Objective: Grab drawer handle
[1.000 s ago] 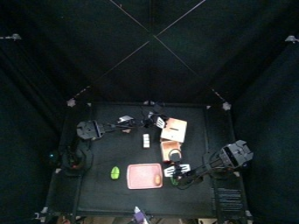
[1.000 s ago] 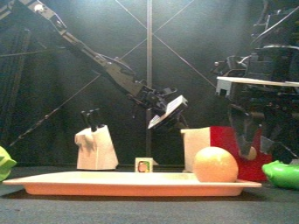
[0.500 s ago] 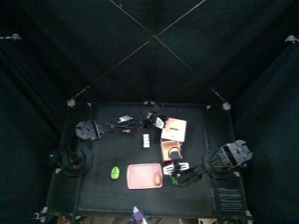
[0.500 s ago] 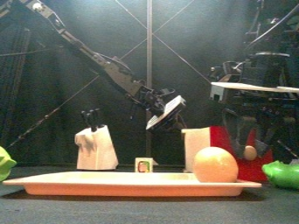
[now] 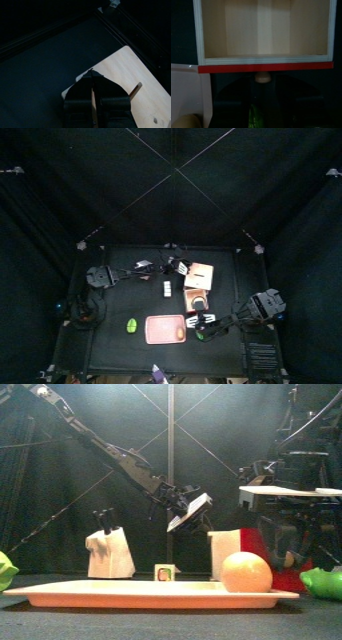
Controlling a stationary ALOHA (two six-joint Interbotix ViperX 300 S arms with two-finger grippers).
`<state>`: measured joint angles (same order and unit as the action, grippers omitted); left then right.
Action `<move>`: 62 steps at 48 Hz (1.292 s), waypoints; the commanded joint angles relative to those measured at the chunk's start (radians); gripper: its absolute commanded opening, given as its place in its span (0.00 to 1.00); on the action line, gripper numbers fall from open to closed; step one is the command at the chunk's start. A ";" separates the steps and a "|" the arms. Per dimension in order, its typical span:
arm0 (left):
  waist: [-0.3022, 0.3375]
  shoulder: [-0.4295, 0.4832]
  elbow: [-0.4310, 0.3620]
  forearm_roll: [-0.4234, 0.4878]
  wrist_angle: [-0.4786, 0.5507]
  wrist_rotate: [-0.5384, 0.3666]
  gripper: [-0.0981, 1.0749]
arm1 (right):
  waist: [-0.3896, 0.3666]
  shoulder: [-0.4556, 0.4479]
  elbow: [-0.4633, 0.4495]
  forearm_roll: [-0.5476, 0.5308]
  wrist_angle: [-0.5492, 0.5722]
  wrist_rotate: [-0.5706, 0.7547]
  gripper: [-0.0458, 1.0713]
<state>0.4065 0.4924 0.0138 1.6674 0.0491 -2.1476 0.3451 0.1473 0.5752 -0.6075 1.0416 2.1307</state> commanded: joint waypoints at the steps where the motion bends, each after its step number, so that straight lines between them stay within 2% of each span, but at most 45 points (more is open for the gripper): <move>1: 0.002 -0.008 0.008 -0.002 -0.002 0.002 0.33 | -0.008 -0.018 -0.017 -0.002 0.002 0.000 0.62; 20: 0.000 -0.008 0.011 -0.002 -0.005 0.002 0.33 | -0.018 -0.017 -0.014 -0.002 0.002 0.002 0.53; 36: 0.000 -0.009 0.011 -0.002 -0.005 0.002 0.33 | -0.018 0.002 -0.031 -0.011 0.008 0.003 0.36; 62: -0.002 -0.011 0.011 -0.002 -0.006 0.002 0.33 | -0.018 0.006 -0.058 -0.009 0.067 0.006 0.35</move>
<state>0.4050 0.4924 0.0153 1.6674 0.0460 -2.1476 0.3329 0.1703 0.5354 -0.6151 1.1014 2.1322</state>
